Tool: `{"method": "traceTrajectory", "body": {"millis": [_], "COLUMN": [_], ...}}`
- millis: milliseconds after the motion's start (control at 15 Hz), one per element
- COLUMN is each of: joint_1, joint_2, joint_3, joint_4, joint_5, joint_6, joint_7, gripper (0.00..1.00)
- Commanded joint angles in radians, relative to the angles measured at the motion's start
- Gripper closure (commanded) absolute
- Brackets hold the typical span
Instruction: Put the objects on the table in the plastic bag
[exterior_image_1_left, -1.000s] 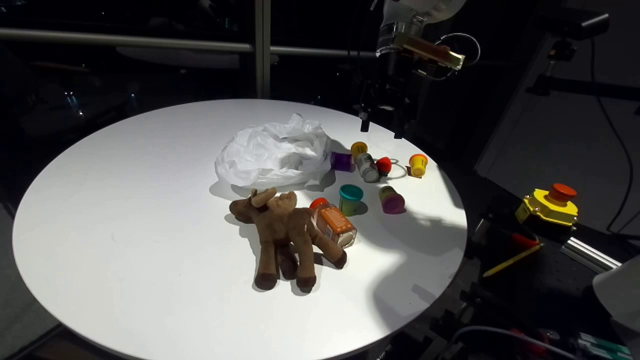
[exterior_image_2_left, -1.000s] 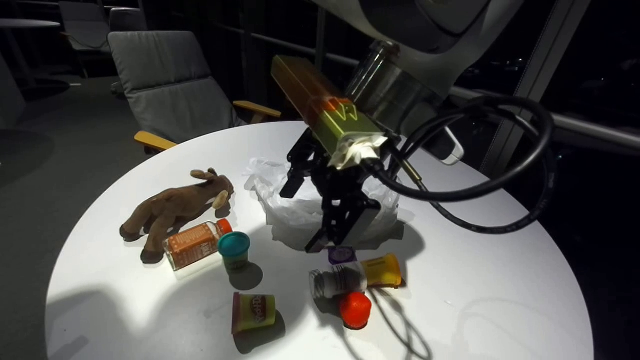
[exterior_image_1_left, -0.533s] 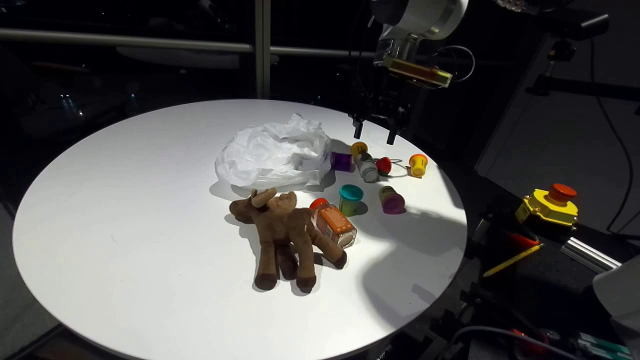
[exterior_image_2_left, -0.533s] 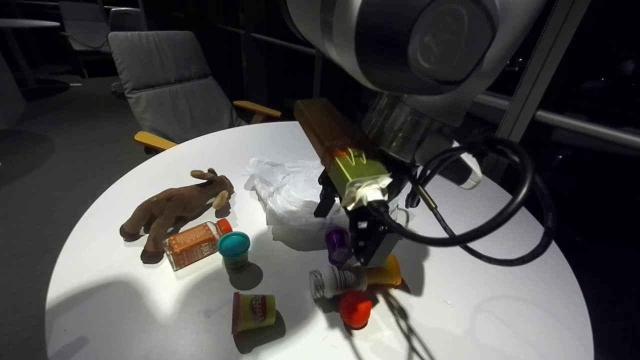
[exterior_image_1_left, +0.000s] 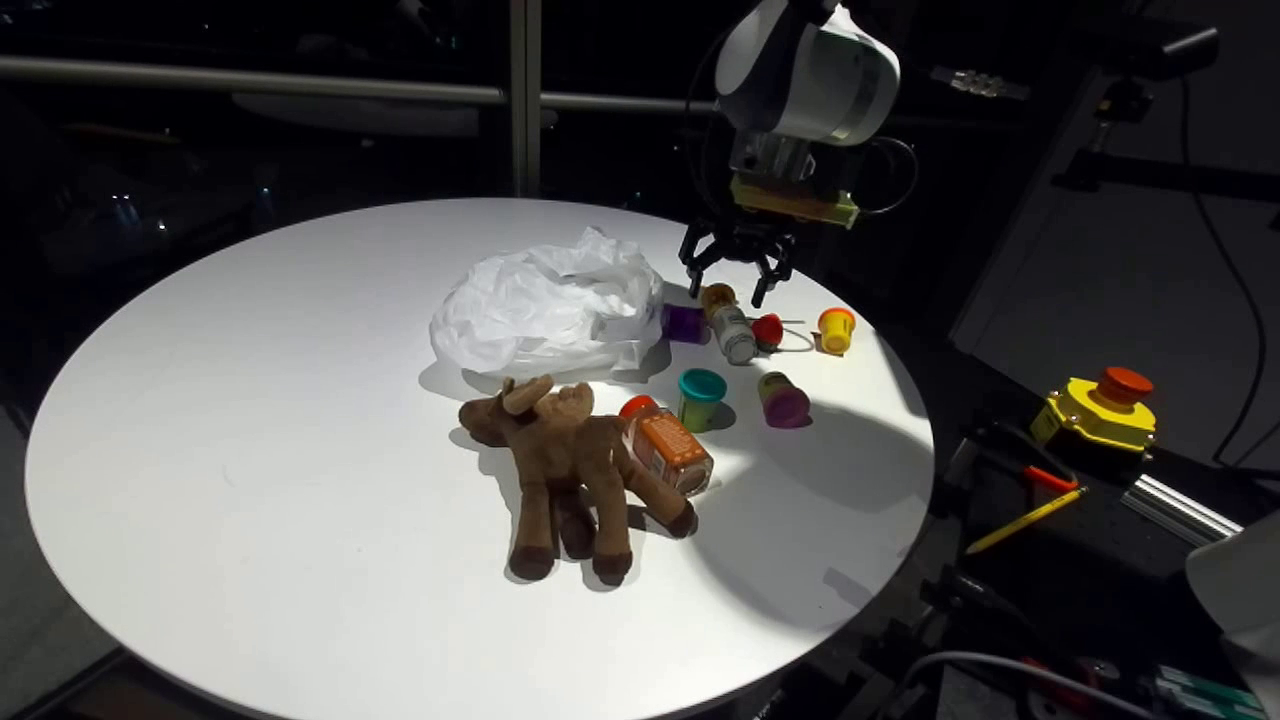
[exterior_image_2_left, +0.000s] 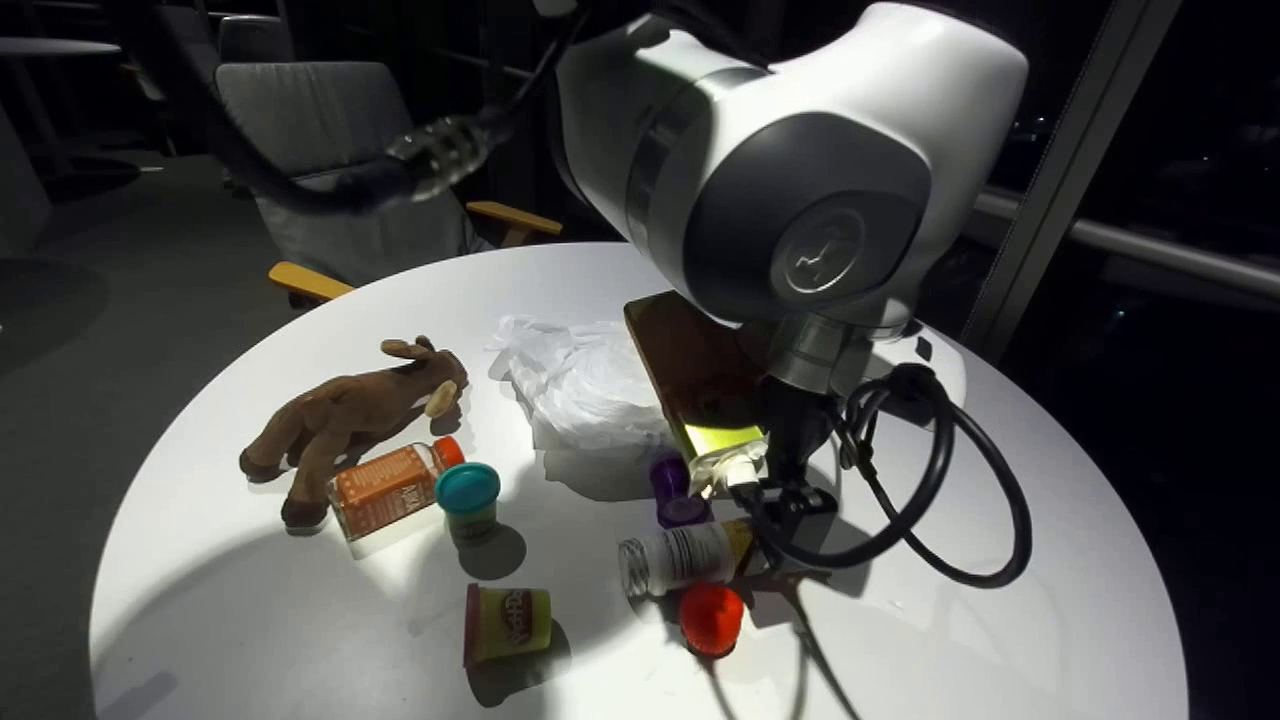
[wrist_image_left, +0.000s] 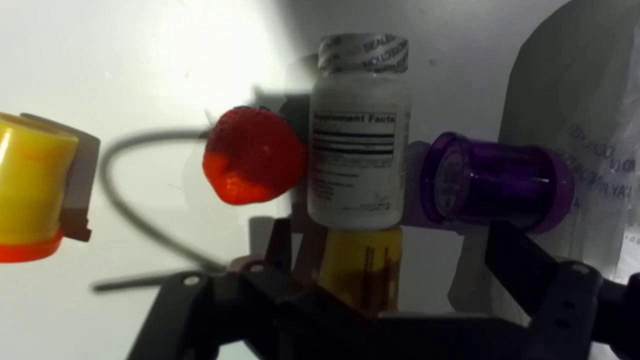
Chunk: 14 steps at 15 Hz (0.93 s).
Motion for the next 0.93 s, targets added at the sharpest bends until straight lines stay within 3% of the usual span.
{"method": "traceTrajectory", "body": {"millis": [0,133,267,667,867], "joint_1": [0.024,0.031,0.041,0.060,0.094], "joint_2": [0.050,0.071,0.084,0.068,0.009], "joint_3": [-0.020,-0.030,-0.044,-0.075,-0.109], "joint_4": [0.044,0.055,0.061,0.066,0.048], "joint_5": [-0.046,-0.064,-0.084,-0.117,-0.133], "joint_6": [0.100,0.132,0.143,0.132,0.161], "joint_7": [0.076,0.105,0.132,0.182,0.218], "gripper": [0.00,0.00,0.26,0.74,0.77]}}
